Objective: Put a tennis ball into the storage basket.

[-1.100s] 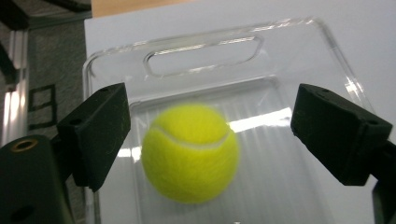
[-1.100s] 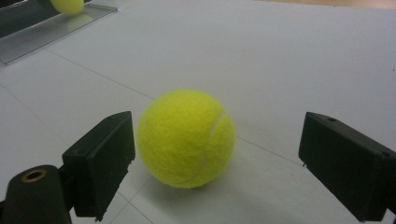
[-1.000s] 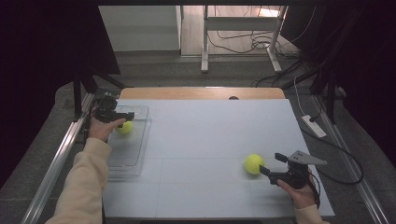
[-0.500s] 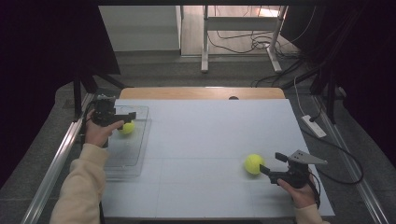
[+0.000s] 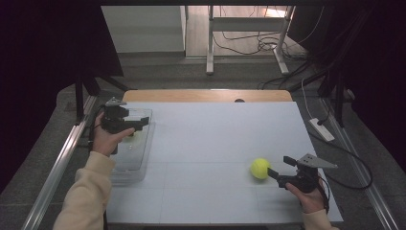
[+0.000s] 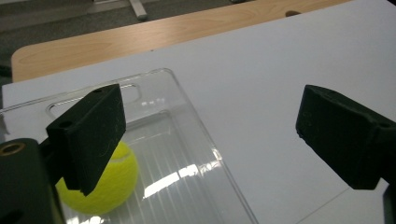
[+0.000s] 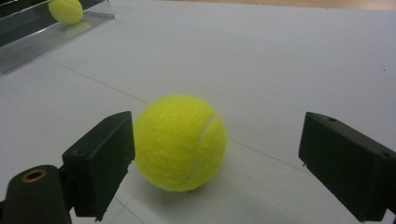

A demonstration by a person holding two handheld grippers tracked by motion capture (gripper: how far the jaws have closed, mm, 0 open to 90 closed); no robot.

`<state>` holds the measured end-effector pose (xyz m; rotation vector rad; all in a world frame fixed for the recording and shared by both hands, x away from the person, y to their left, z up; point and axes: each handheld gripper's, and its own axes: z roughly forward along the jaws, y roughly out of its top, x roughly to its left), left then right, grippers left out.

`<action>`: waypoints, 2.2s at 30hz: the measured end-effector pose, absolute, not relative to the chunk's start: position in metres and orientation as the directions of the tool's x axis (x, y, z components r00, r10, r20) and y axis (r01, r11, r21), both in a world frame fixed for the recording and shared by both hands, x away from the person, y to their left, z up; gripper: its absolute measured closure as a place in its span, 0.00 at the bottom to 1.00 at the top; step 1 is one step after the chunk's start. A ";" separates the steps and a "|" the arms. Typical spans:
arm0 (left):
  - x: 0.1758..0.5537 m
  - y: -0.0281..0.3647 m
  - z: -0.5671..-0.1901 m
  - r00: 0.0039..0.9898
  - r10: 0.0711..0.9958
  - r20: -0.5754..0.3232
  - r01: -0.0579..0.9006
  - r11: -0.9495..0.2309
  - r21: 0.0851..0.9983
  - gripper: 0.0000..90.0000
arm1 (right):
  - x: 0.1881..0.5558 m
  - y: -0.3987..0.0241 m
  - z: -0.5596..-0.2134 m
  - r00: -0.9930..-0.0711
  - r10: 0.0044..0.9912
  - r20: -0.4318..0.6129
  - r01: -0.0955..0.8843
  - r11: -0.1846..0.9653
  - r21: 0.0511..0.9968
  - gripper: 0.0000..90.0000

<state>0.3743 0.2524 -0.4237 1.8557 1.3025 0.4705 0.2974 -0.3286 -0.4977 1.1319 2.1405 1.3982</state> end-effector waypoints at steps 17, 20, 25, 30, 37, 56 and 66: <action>0.362 0.238 -0.420 0.463 0.868 -0.181 0.571 -0.136 0.810 0.10 | 0.297 -0.330 -0.498 -0.624 0.771 0.131 0.432 0.201 0.879 0.12; 0.358 0.233 -0.417 0.476 0.862 -0.178 0.560 -0.141 0.816 0.11 | 0.297 -0.329 -0.498 -0.629 0.767 0.128 0.428 0.204 0.881 0.12; 0.356 0.227 -0.417 0.492 0.852 -0.178 0.560 -0.152 0.815 0.11 | 0.297 -0.329 -0.498 -0.628 0.767 0.131 0.427 0.200 0.882 0.12; 0.356 0.219 -0.420 0.509 0.843 -0.172 0.557 -0.170 0.813 0.11 | 0.298 -0.328 -0.498 -0.629 0.767 0.127 0.429 0.207 0.879 0.12; 0.355 0.208 -0.422 0.529 0.832 -0.168 0.557 -0.191 0.808 0.11 | 0.298 -0.328 -0.498 -0.631 0.766 0.124 0.429 0.211 0.879 0.12; 0.357 0.180 -0.426 0.591 0.788 -0.174 0.543 -0.230 0.807 0.11 | 0.299 -0.329 -0.497 -0.620 0.773 0.136 0.432 0.191 0.881 0.12; 0.358 0.172 -0.425 0.613 0.773 -0.167 0.530 -0.245 0.812 0.11 | 0.300 -0.327 -0.495 -0.620 0.774 0.127 0.422 0.193 0.886 0.12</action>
